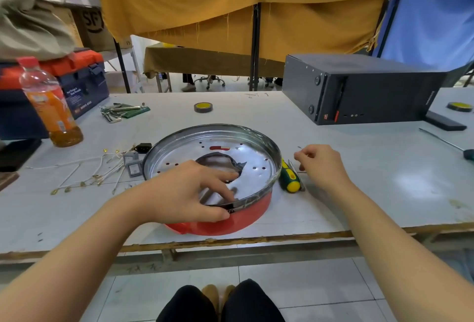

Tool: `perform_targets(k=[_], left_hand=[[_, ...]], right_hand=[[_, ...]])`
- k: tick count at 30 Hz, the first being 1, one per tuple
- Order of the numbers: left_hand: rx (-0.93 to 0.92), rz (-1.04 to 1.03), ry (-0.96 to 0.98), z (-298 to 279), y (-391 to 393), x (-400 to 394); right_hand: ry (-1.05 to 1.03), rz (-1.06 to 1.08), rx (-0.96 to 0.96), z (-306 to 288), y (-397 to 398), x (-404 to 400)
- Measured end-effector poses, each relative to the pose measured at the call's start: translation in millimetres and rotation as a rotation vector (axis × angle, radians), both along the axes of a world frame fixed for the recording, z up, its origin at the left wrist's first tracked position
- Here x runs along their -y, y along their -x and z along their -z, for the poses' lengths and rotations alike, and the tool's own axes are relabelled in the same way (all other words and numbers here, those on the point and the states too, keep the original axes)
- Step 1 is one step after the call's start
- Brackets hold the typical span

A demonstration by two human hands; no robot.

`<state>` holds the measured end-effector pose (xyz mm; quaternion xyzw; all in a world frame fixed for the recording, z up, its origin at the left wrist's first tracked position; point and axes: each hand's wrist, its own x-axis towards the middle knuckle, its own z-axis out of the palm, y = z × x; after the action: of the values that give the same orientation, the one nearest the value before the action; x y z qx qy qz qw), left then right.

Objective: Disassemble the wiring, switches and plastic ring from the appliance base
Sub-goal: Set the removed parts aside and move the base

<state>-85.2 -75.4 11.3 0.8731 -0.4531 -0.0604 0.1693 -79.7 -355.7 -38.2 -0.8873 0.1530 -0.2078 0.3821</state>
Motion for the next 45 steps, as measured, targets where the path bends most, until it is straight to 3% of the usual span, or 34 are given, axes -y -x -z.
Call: perform_targets(k=[3,6,13,17,20,24,28,36,45], left_hand=[[0.059,0.039,0.047,-0.8,3.7,-0.2],[0.140,0.031,0.094,-6.6,4.5,-4.0],[0.217,-0.010,0.119,-41.0,-5.4,-24.4],[0.310,-0.080,0.128,-50.1,-22.0,-34.4],[0.350,-0.184,0.276,-48.6,-39.6,-39.2],[0.236,-0.587,0.584,-39.7,-68.9,-44.2],[-0.214,-0.710,0.891,-29.2,-102.4,-42.4],[-0.519,-0.785,0.974,-10.4,-154.0,-21.6],[-0.576,-0.903,0.864,13.6,-182.6,-18.1]], right_hand=[[-0.144,-0.101,0.095,-17.1,1.9,-13.3],[-0.283,-0.209,0.003,-32.8,0.5,-28.9],[-0.361,-0.269,-0.108,-56.4,-13.8,-41.1],[-0.386,-0.234,0.029,-65.9,-26.6,-50.7],[-0.416,-0.189,0.141,-75.1,-39.4,-56.2],[-0.438,-0.124,0.192,-83.9,-61.9,-58.3],[-0.440,-0.067,0.124,-83.1,-90.3,-55.1],[-0.471,-0.004,-0.010,-57.2,-139.3,-45.6],[-0.361,-0.079,-0.147,-31.7,-158.5,-44.3]])
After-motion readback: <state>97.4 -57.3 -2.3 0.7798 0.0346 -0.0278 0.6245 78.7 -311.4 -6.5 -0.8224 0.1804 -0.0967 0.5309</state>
